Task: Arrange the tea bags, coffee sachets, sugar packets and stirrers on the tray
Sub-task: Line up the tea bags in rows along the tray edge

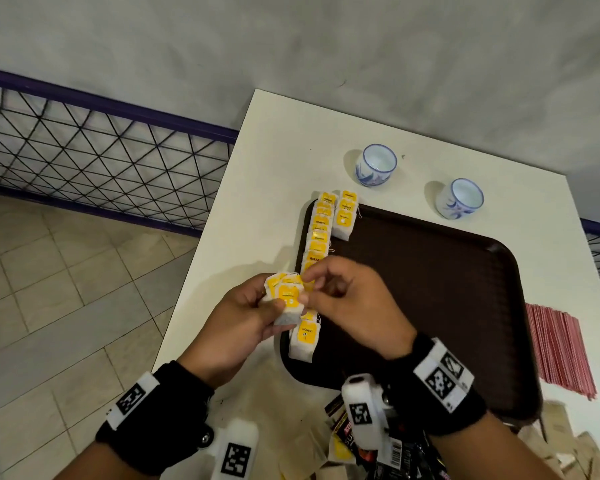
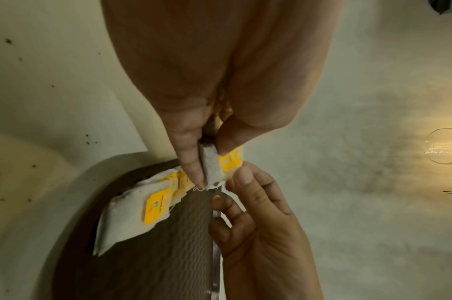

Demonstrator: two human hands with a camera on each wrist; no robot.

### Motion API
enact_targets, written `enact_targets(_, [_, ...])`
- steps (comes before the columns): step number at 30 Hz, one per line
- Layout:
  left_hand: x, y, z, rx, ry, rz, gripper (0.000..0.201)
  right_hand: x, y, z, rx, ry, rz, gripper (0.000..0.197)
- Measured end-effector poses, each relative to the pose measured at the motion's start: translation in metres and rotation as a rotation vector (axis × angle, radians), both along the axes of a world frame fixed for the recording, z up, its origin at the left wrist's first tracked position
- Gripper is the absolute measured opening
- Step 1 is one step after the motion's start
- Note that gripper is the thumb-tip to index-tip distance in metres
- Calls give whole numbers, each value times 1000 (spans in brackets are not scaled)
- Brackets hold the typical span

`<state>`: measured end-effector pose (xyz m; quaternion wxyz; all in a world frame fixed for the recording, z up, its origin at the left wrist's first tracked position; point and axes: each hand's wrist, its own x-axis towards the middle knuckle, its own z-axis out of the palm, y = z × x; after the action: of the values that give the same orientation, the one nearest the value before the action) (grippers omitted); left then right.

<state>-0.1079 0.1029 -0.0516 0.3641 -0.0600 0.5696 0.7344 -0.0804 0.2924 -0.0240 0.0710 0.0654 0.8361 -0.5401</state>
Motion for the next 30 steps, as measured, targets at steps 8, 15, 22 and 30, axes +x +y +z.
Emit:
enact_targets(8, [7, 5, 2, -38, 83, 15, 28, 19, -15, -12, -98, 24, -109, 11])
enact_targets(15, [7, 4, 6, 34, 12, 60, 22, 25, -13, -9, -122, 9, -125, 16])
enact_targets(22, [7, 3, 7, 85, -14, 85, 20, 26, -15, -6, -179, 9, -74, 13])
enact_targets(30, [2, 3, 3, 65, -21, 186, 19, 27, -3, 14, -213, -6, -128, 13])
